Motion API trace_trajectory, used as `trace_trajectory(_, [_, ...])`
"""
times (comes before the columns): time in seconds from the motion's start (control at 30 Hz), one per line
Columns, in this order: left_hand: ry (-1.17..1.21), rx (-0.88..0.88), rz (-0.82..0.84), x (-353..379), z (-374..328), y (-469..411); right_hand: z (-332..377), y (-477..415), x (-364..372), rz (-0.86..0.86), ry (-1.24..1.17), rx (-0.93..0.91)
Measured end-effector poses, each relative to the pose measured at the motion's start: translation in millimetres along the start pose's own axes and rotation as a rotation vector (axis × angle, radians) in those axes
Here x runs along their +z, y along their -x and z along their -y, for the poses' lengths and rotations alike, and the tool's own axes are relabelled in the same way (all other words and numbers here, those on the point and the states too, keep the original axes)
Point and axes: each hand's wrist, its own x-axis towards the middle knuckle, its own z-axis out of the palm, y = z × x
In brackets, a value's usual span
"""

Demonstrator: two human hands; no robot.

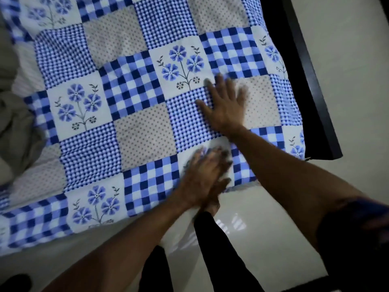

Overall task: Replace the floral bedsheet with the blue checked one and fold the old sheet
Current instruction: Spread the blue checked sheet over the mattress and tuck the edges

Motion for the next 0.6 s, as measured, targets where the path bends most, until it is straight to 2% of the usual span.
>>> trace_trajectory(0.07, [0.037, -0.11, -0.079, -15, 37, 31, -26, 12, -2, -0.005, -0.023, 0.165])
trace_trajectory(0.1, [0.011, -0.23, -0.123, -24, 64, 51, -38, 22, -5, -0.014, -0.03, 0.233])
trace_trajectory(0.2, [-0.101, -0.526, -0.079, -59, 140, 110, -74, 56, -11, -0.039, -0.11, 0.415])
trace_trajectory(0.27, [-0.13, -0.657, -0.078, -77, 172, 140, -82, 75, -13, -0.036, -0.149, 0.527])
trace_trajectory(0.33, [-0.124, -0.728, -0.059, -81, 194, 167, -65, 84, -15, -0.093, -0.126, 0.56])
trace_trajectory(0.4, [-0.133, -0.778, -0.039, -76, 204, 190, -16, 85, -8, -0.177, -0.098, 0.406])
trace_trajectory(0.47, [-0.162, -0.812, -0.029, -61, 197, 203, 57, 87, 3, -0.2, -0.122, 0.159])
trace_trajectory(0.6, [-0.24, -0.857, -0.066, -39, 152, 213, 205, 87, 35, -0.123, -0.135, -0.335])
